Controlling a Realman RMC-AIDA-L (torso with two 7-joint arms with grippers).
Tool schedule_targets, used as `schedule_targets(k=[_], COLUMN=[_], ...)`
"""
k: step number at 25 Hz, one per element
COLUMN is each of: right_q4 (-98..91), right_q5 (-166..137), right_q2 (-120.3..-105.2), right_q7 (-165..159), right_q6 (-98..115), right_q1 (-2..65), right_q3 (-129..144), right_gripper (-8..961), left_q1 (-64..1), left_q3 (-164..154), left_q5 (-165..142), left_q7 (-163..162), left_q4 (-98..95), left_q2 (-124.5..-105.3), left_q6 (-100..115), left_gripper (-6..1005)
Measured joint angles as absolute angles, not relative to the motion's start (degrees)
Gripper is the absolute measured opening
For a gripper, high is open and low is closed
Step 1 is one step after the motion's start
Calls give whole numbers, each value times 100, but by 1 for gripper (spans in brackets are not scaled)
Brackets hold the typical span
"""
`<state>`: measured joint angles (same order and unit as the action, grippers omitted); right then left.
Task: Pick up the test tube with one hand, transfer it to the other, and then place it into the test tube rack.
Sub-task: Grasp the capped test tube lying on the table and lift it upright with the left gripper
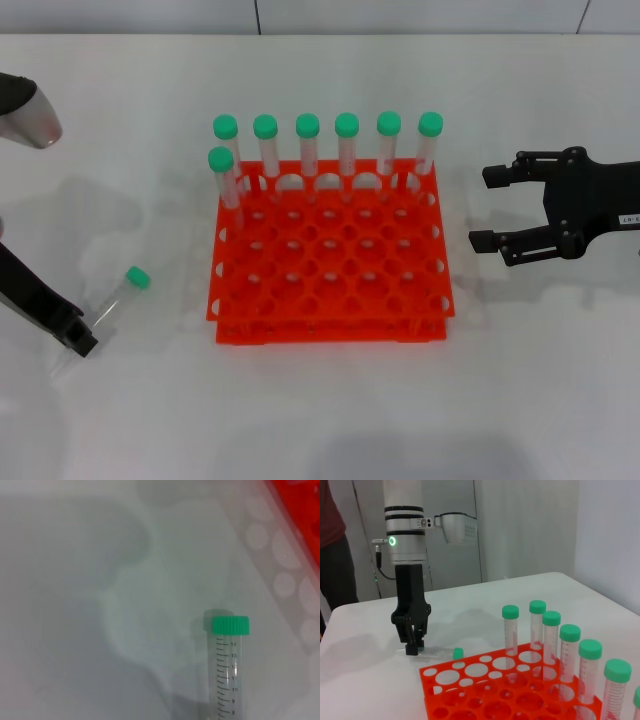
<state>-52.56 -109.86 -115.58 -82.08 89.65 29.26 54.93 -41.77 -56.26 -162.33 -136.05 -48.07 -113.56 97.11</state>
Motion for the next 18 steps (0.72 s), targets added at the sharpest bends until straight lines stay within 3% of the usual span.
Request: schedule_targets(k=[18], right_q4=[-5189], right_q5=[-10921], right_q2=[-11557], right_q7=[-8137], right_q6=[8932], right_q1=[2880], right_q3=[5437], right_gripper=[842], left_q1=[-4043], left_q3=[-5284], left_q5=[-15934], left_q7=[-13445], left_q4=[-5050], left_q2=[-11352], left_q6=[9150], left_gripper=[194])
